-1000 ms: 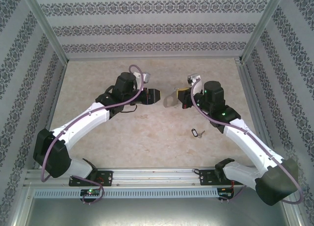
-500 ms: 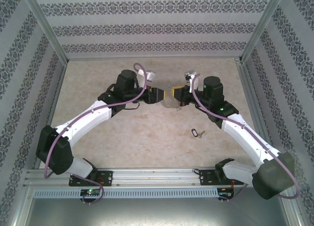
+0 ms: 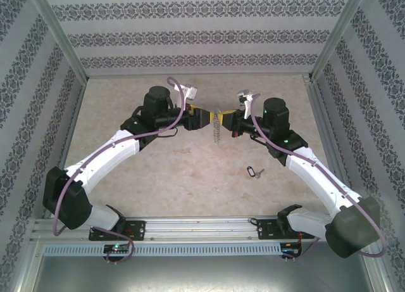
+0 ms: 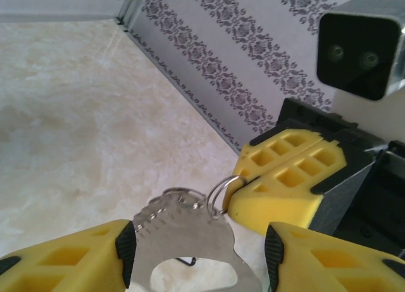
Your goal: Put the keys on the keyring
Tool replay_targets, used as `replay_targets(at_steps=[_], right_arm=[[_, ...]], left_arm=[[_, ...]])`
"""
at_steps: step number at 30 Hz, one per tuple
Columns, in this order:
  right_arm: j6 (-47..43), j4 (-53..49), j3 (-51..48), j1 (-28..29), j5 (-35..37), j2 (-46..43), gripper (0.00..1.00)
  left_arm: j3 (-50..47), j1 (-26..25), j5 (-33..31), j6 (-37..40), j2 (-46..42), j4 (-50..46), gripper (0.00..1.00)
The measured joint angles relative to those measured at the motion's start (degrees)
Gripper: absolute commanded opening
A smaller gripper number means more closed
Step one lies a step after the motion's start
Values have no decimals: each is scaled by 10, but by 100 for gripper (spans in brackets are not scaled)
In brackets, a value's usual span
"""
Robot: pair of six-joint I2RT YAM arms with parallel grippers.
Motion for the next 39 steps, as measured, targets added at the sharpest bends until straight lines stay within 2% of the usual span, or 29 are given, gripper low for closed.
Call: replay_targets(at_steps=[7, 15, 25, 32, 39], right_arm=[[16, 19, 0, 1, -8, 9, 0], [24, 41, -33, 20, -7, 12, 0], [39, 87, -105, 47, -3, 65, 0], [47, 106, -117, 61, -3, 78, 0], [52, 130, -117, 61, -3, 106, 0]], left_arm=[[-14, 15, 53, -53, 15, 96, 54], [-101, 34, 76, -124, 27, 200, 54], [-190, 55, 71, -123, 10, 221, 55], [-243, 55, 67, -116, 7, 234, 56], [-275, 55, 78, -129, 27, 303, 54]])
